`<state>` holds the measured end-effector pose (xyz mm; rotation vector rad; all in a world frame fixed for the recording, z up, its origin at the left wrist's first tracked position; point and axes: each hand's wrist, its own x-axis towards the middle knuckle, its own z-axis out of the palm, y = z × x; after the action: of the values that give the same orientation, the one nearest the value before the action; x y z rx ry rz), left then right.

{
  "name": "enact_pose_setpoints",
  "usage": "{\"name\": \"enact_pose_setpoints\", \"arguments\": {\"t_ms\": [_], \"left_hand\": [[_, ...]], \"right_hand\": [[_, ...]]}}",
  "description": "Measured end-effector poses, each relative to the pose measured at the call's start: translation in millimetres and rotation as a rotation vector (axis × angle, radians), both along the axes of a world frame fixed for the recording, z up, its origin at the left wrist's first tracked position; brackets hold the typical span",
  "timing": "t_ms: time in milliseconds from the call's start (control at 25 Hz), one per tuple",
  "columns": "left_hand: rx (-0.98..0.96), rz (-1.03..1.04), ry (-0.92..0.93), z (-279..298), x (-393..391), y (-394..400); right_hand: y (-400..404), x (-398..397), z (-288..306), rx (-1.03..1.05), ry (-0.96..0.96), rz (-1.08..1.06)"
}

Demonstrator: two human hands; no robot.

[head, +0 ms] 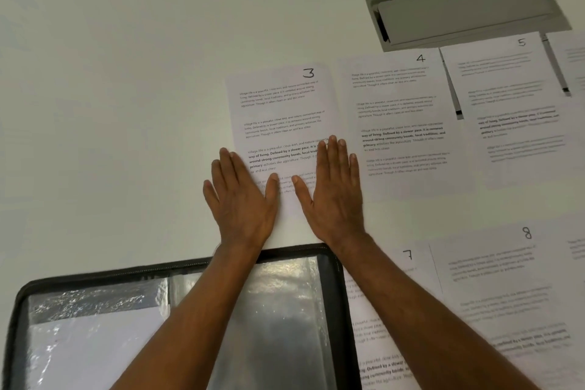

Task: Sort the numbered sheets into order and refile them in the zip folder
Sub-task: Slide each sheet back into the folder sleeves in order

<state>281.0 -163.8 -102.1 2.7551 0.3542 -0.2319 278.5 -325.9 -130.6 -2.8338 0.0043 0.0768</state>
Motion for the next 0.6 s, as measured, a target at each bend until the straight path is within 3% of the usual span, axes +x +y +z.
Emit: {"name": "enact_pose_setpoints", "arguments": {"t_ms": [280, 440, 520, 600], "left_hand": [[-0.176, -0.003, 0.051, 7.8, 0.3, -10.5], [-0.567, 0.077, -0.027, 27.2, 0.9, -22.9], [-0.886, 0.253, -0.069, 36.1, 2.6, -25.1], [-1.015, 0.448, -0.08, 39.6, 4.4, -19.0]], "right_hand": [[0.6, 0.8, -3.5, -0.015, -0.031, 0.005], [0.5, 1.0, -4.1, 0.014, -0.053, 0.002], [0.4, 0.5, -4.0, 0.042, -0.075, 0.0], [0.3, 0.5, -4.2, 0.085, -0.091, -0.002]]}}
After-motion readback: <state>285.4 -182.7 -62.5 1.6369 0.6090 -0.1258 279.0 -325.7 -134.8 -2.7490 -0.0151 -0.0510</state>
